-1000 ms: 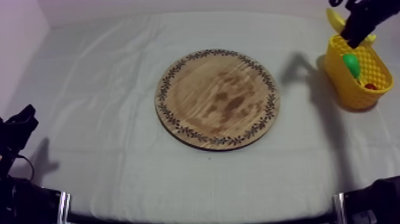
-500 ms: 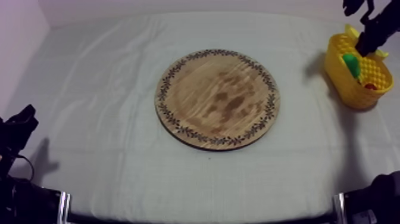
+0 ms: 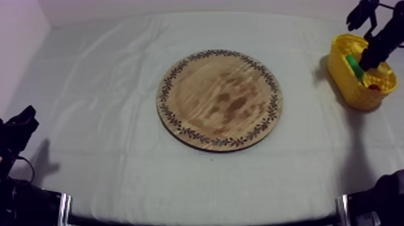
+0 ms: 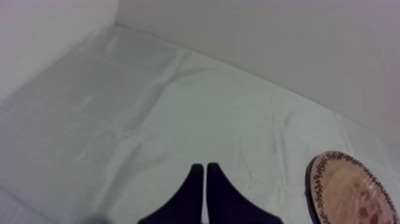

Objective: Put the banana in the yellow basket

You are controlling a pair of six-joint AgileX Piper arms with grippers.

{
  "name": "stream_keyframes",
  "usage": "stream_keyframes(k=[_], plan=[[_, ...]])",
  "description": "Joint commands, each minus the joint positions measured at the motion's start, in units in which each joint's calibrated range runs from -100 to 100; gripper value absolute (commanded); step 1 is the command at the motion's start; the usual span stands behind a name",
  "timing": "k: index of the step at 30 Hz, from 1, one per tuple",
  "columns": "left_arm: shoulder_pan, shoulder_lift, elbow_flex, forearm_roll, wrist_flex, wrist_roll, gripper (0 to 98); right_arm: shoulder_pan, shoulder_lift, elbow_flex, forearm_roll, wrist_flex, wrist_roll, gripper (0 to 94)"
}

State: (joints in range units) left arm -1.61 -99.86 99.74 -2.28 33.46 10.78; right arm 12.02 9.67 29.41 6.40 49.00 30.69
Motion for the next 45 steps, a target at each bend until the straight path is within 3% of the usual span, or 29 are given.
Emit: stream_keyframes(k=[1, 4, 11, 13, 16, 21, 24, 37, 45], plan=[[0.0, 0.0, 0.0, 0.01, 0.0, 0.0, 0.1, -0.1, 0.1, 0.8, 0.3, -0.7, -0.2, 26.2], [0.0, 0.0, 0.0, 0.01, 0.0, 0.0, 0.1, -0.1, 0.3, 1.2, 0.4, -1.4, -0.6, 28.9], [0.0, 0.0, 0.0, 0.01, 0.0, 0.0, 0.1, 0.2, 0.0, 1.3, 0.4, -3.4, -1.3, 50.7], [0.0, 0.0, 0.0, 0.01, 0.0, 0.0, 0.1, 0.3, -0.5, 1.4, 0.2, -3.9, -1.6, 51.9], [0.0, 0.0, 0.0, 0.01, 0.0, 0.0, 0.1, 0.4, -2.1, 1.6, -0.5, -4.5, -2.3, 41.5], [0.0, 0.0, 0.0, 0.01, 0.0, 0.0, 0.1, 0.0, -6.7, 3.3, -1.3, -6.3, -5.3, 13.8], [0.0, 0.0, 0.0, 0.01, 0.0, 0.0, 0.1, -0.6, -10.8, 6.0, -1.6, -7.8, -6.8, 5.2], [0.0, 0.0, 0.0, 0.01, 0.0, 0.0, 0.1, -3.8, -37.3, 23.9, -4.4, -11.6, -13.5, 0.8], [0.0, 0.0, 0.0, 0.01, 0.0, 0.0, 0.1, -5.2, -55.3, 35.8, -6.0, -10.3, -14.9, 0.7]])
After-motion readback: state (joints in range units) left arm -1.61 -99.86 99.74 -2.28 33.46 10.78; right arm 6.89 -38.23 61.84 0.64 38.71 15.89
